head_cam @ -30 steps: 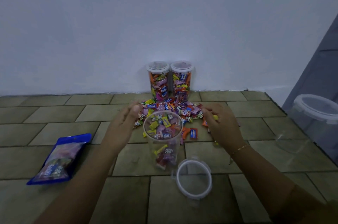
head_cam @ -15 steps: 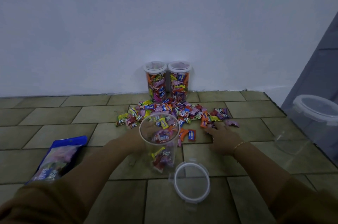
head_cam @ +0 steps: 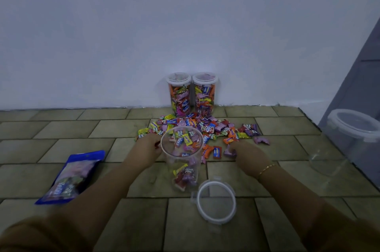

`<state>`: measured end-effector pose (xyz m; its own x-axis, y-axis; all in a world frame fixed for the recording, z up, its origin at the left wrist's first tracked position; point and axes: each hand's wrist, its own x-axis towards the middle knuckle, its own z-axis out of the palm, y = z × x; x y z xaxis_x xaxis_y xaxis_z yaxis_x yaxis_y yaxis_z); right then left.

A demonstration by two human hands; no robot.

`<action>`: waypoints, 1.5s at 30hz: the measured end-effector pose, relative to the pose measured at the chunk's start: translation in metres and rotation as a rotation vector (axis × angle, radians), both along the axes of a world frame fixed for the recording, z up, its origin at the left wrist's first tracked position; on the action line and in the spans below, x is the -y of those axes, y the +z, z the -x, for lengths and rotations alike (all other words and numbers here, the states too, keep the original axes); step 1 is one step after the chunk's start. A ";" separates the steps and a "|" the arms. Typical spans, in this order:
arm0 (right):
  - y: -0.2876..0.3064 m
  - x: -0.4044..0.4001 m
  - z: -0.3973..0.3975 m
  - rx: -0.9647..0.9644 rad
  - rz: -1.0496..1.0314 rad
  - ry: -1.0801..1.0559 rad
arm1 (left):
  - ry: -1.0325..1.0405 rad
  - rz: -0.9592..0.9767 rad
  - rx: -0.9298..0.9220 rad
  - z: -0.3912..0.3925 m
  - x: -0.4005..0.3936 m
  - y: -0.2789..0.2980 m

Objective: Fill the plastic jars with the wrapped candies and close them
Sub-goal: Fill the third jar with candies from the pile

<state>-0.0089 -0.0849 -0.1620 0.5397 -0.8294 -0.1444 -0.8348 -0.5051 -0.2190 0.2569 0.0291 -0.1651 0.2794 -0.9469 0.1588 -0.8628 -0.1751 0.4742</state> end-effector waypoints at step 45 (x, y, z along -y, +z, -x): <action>0.085 -0.079 -0.051 1.138 -0.164 0.172 | -0.217 0.136 -0.783 0.059 -0.036 0.047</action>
<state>0.0420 -0.0061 -0.0773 0.5300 -0.7490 0.3977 -0.0368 -0.4889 -0.8716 0.1978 0.0656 -0.1179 0.1700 -0.9792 0.1111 -0.2819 0.0597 0.9576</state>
